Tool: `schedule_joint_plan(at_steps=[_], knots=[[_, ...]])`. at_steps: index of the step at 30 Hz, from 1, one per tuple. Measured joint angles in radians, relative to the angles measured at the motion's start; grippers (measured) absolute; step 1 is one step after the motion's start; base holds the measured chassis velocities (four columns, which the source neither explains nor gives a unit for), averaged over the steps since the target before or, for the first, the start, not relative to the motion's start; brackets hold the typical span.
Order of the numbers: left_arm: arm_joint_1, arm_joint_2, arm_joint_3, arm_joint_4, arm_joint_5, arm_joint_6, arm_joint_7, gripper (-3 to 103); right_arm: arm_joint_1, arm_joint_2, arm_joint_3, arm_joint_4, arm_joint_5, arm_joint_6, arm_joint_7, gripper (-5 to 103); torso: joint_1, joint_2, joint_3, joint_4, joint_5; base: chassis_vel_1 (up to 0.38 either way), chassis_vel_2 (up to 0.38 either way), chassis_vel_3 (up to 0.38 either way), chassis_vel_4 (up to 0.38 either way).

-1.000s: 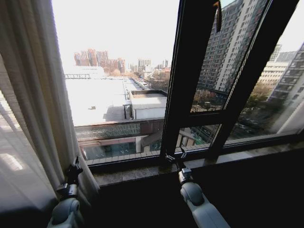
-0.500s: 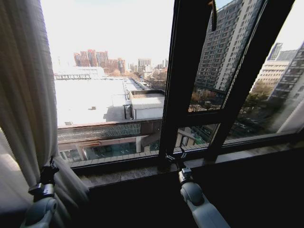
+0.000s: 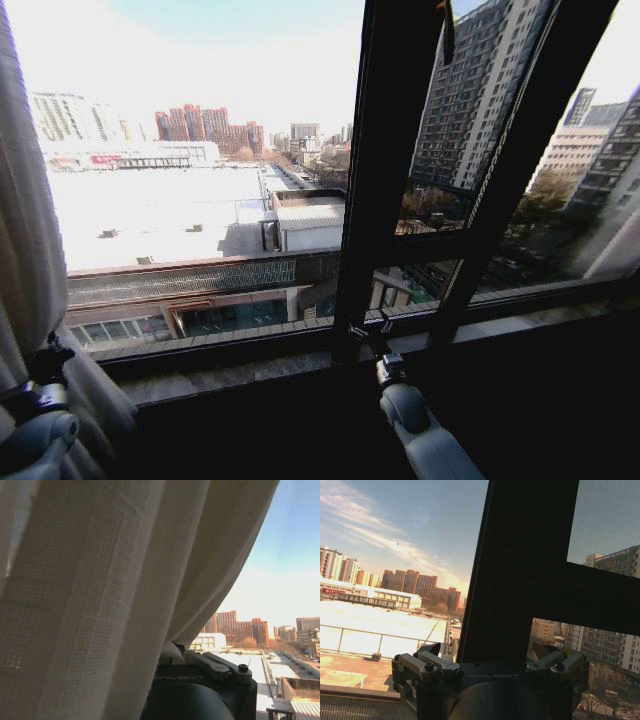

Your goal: Open the curtains by pulling them apart, changing their state from closed to fully open.

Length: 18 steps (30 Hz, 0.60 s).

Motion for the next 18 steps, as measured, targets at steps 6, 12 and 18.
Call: schedule_joint_plan(at_steps=[6, 12, 18], knots=[[0.006, -0.005, 0.0, -0.015, 0.002, 0.001, 0.0, 0, 0.0, 0.0, 0.0, 0.0, 0.0, 0.0, 0.0, 100, 0.0, 0.0, 0.0, 0.0001, 0.0004, 0.123, 0.116, -0.132, -0.116], [0.017, -0.007, -0.01, -0.024, 0.002, 0.001, -0.001, 0, 0.0, 0.0, 0.0, 0.0, 0.0, 0.0, 0.0, 100, 0.0, 0.0, 0.0, 0.0007, -0.0005, 0.095, 0.116, -0.117, -0.104], [0.025, -0.007, -0.015, -0.027, 0.002, -0.001, -0.001, 0, 0.0, 0.0, 0.0, 0.0, 0.0, 0.0, 0.0, 100, 0.0, 0.0, 0.0, 0.0001, 0.0002, 0.021, 0.008, -0.009, -0.015]])
